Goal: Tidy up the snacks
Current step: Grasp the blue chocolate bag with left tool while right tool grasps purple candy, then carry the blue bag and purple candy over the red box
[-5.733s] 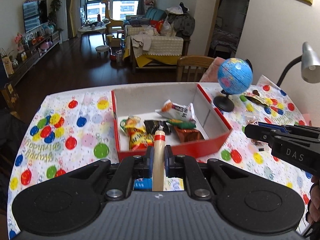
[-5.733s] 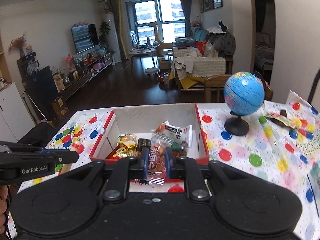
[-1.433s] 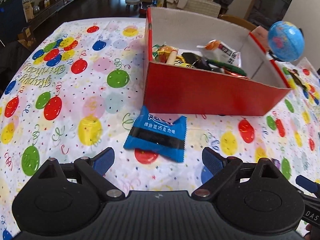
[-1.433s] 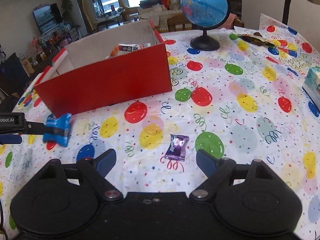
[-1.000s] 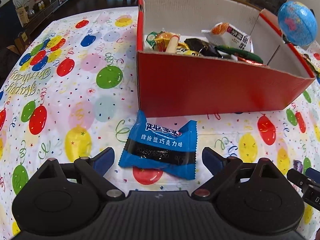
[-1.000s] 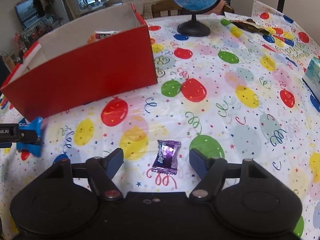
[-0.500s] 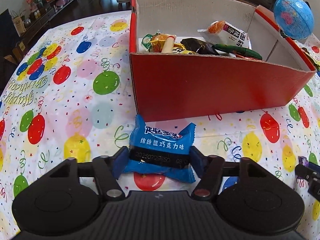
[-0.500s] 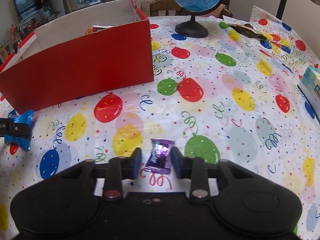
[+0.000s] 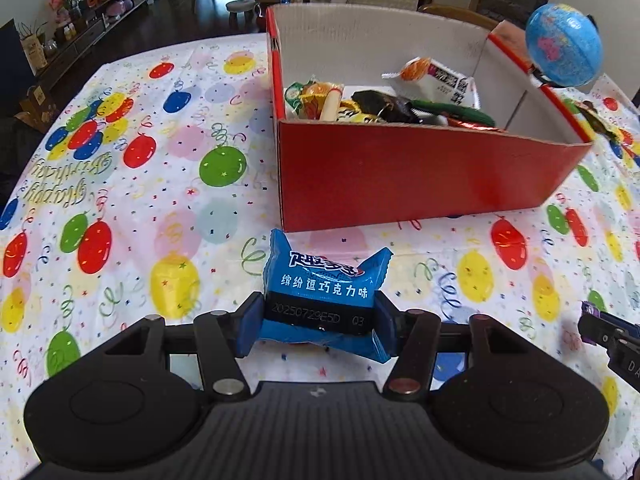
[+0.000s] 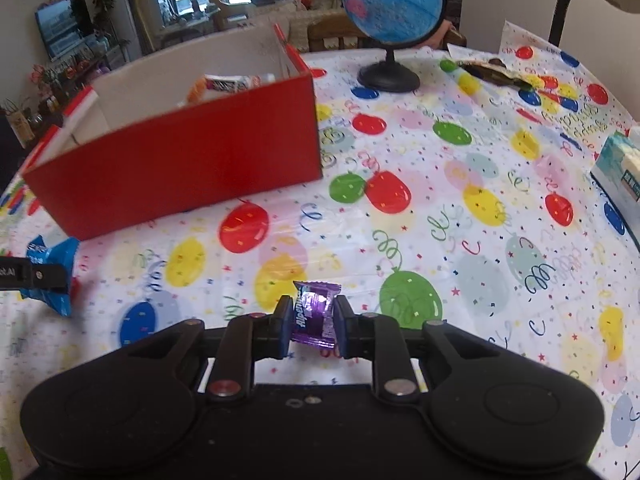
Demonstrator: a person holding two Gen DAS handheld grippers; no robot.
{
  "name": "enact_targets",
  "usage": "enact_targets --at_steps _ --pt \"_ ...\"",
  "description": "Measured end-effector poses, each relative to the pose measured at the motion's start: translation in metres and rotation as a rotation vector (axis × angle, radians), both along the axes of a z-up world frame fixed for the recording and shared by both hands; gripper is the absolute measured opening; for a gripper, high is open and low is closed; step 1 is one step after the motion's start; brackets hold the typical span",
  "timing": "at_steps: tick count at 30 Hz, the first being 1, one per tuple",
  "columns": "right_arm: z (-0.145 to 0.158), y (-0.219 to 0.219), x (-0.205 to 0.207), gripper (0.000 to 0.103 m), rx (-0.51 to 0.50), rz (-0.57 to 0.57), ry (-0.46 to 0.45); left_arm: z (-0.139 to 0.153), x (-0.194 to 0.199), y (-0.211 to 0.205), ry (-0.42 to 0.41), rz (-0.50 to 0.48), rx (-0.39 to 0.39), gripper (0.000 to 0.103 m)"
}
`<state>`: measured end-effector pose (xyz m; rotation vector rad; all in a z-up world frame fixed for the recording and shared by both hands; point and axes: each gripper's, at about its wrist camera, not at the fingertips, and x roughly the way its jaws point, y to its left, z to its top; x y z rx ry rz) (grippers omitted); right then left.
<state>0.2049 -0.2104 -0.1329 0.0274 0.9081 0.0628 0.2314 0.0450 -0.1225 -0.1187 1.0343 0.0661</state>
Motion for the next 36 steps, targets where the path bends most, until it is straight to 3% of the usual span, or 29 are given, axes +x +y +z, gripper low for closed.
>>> enact_targets --at_steps 16,22,36 --pt "0.063 0.023 -0.049 0.020 0.104 0.069 -0.114 0.062 -0.059 0.009 -0.093 -0.016 -0.046 0.057" --pt "0.086 0.038 -0.059 0.020 0.117 0.112 -0.159 0.087 -0.076 0.011 -0.164 -0.026 -0.045 0.057" --pt "0.129 0.068 -0.037 0.020 0.121 0.227 -0.238 0.130 -0.067 0.004 -0.262 -0.059 -0.023 0.057"
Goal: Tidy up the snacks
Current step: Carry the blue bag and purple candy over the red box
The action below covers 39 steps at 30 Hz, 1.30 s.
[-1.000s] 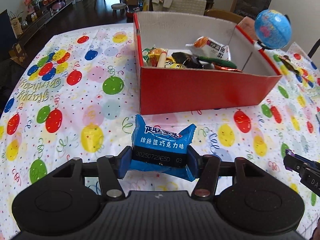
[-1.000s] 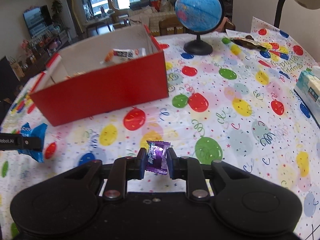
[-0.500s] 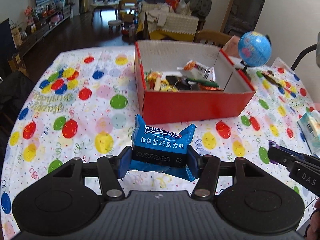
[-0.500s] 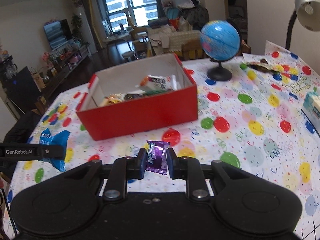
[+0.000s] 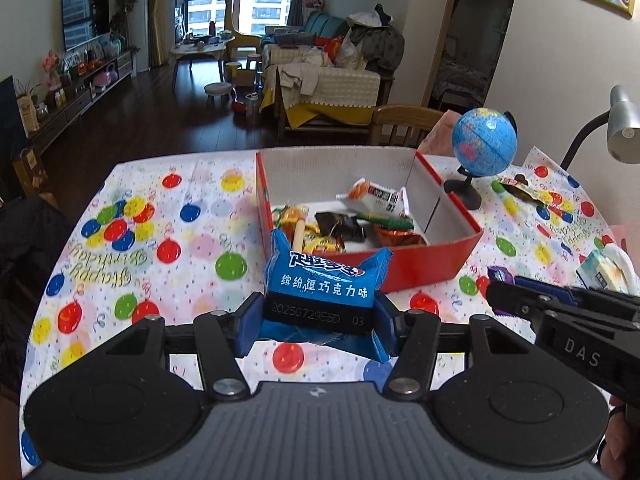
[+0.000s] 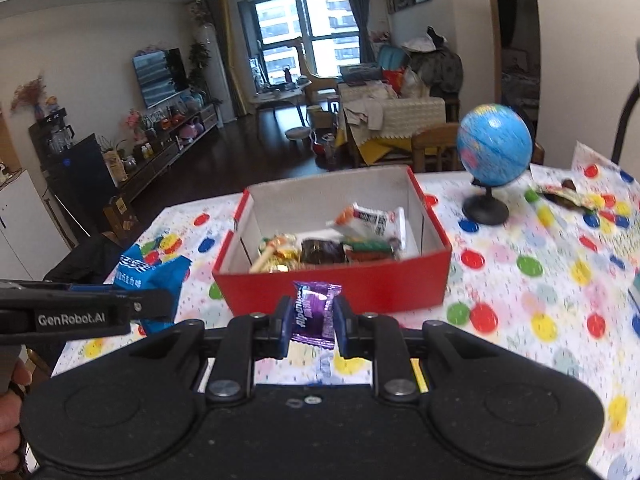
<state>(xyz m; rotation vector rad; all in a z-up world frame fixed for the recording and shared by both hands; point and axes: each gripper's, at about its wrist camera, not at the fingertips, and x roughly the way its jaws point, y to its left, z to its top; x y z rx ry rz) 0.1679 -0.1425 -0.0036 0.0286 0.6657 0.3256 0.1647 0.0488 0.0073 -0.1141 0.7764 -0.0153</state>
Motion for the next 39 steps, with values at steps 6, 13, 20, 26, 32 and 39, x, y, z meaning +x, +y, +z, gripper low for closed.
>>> enact_targets --at_steps 6,13,20,26,32,39 --pt "0.011 0.004 0.030 0.020 -0.014 0.028 -0.019 0.008 0.027 -0.004 -0.010 0.012 0.020 0.057" --pt "0.013 0.006 0.074 0.020 -0.034 0.053 -0.016 0.007 0.071 -0.008 -0.004 0.033 0.050 0.057" --pt "0.000 0.002 0.117 0.020 -0.057 0.058 0.021 -0.004 0.120 -0.011 0.028 0.052 0.055 0.057" --pt "-0.023 -0.006 0.149 0.020 -0.067 0.051 0.076 -0.026 0.157 -0.017 0.081 0.051 0.062 0.057" --pt "-0.045 -0.013 0.171 0.020 -0.073 0.047 0.129 -0.051 0.185 -0.024 0.135 0.048 0.074 0.057" --pt "-0.070 -0.014 0.189 0.020 -0.087 0.051 0.186 -0.076 0.203 -0.030 0.191 0.044 0.091 0.057"
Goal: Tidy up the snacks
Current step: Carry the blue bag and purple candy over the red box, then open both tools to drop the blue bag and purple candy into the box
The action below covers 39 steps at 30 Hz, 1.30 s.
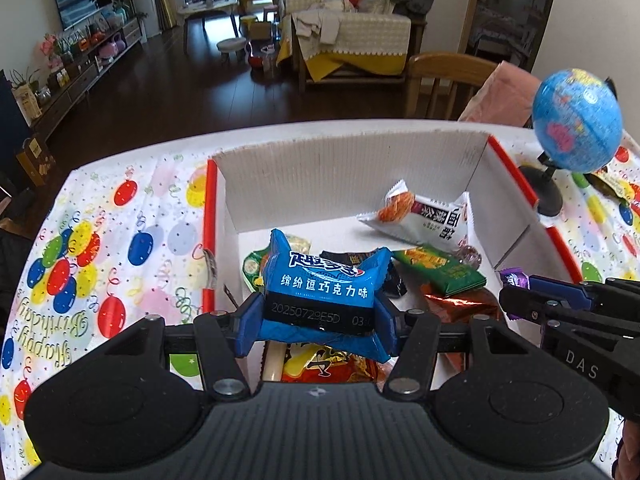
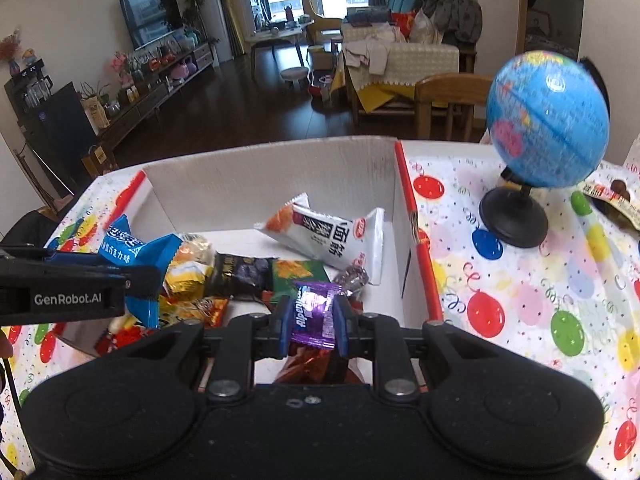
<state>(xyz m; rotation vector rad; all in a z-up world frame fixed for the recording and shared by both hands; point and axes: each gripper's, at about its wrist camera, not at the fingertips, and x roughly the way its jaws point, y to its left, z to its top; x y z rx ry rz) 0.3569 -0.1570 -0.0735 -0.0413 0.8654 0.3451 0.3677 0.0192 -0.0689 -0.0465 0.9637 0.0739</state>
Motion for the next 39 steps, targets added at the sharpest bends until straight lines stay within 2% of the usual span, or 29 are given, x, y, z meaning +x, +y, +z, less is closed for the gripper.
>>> enact_targets --at_steps 12,16,18,22,32,35,38,39 --pt "-0.020 -0.001 0.008 0.026 -0.004 -0.002 0.047 -0.020 0.010 -0.002 0.043 -0.019 0.006 0.058" --pt "-0.019 -0.001 0.006 0.028 -0.005 -0.001 0.048 -0.019 0.007 -0.004 0.040 -0.031 0.001 0.067" --pt "-0.019 -0.002 0.004 0.029 -0.003 0.001 0.046 -0.019 0.005 -0.004 0.042 -0.031 -0.008 0.068" --pt "-0.014 -0.002 -0.002 0.036 0.005 -0.002 0.040 -0.014 -0.001 -0.002 0.033 -0.031 -0.012 0.068" --pt "0.005 -0.011 -0.023 0.041 0.030 -0.024 0.011 0.007 -0.029 0.001 -0.018 -0.030 -0.046 0.071" --pt "0.015 -0.014 -0.034 0.052 0.042 -0.027 -0.016 0.017 -0.041 0.003 -0.042 -0.028 -0.054 0.072" --pt "0.027 -0.013 -0.048 0.053 0.052 -0.010 -0.046 0.026 -0.054 0.005 -0.064 -0.031 -0.054 0.073" --pt "0.031 -0.013 -0.053 0.056 0.055 -0.006 -0.055 0.030 -0.059 0.006 -0.073 -0.029 -0.052 0.073"
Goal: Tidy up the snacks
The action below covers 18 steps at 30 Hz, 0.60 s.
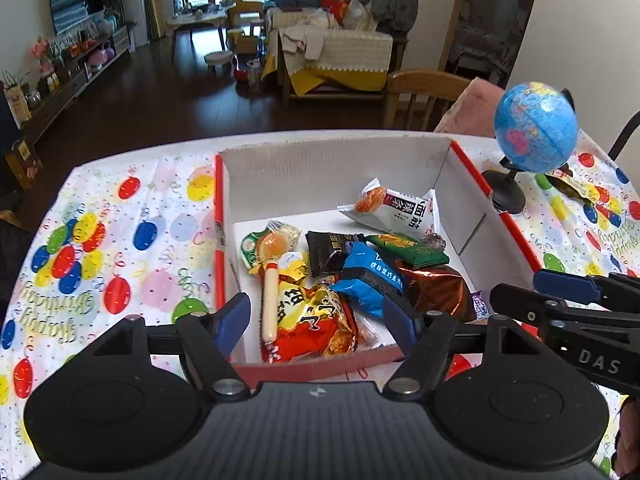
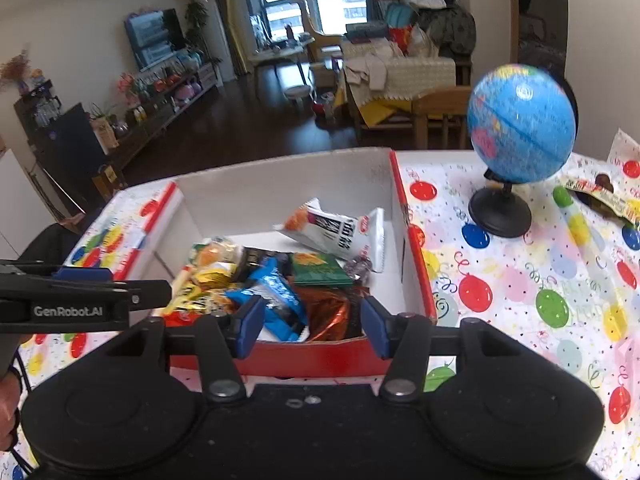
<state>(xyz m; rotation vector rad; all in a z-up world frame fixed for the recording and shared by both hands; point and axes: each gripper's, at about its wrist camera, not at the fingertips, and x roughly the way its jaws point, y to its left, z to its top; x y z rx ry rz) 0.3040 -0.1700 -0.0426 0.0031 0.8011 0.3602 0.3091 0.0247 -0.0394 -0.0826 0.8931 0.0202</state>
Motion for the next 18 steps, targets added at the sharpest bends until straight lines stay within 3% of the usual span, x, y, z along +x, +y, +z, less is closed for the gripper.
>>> enact_targets --at_steps 1,5,7,9,18 --pt "0.004 0.000 -0.005 0.064 0.003 0.002 -0.013 0.003 -0.005 0.001 -0.009 0.001 -0.002 0.073" --pt "0.019 0.002 -0.025 0.070 0.019 0.009 -0.063 0.017 -0.023 0.007 -0.040 0.001 -0.022 0.073" --pt "0.026 0.003 -0.034 0.078 0.025 0.009 -0.085 0.023 -0.033 0.009 -0.058 0.004 -0.022 0.076" --pt "0.032 0.005 -0.044 0.082 0.027 0.009 -0.114 0.028 -0.043 0.011 -0.071 0.003 -0.017 0.082" --pt "0.052 0.011 -0.089 0.093 0.064 0.035 -0.201 0.041 -0.089 0.020 -0.112 -0.001 -0.040 0.082"
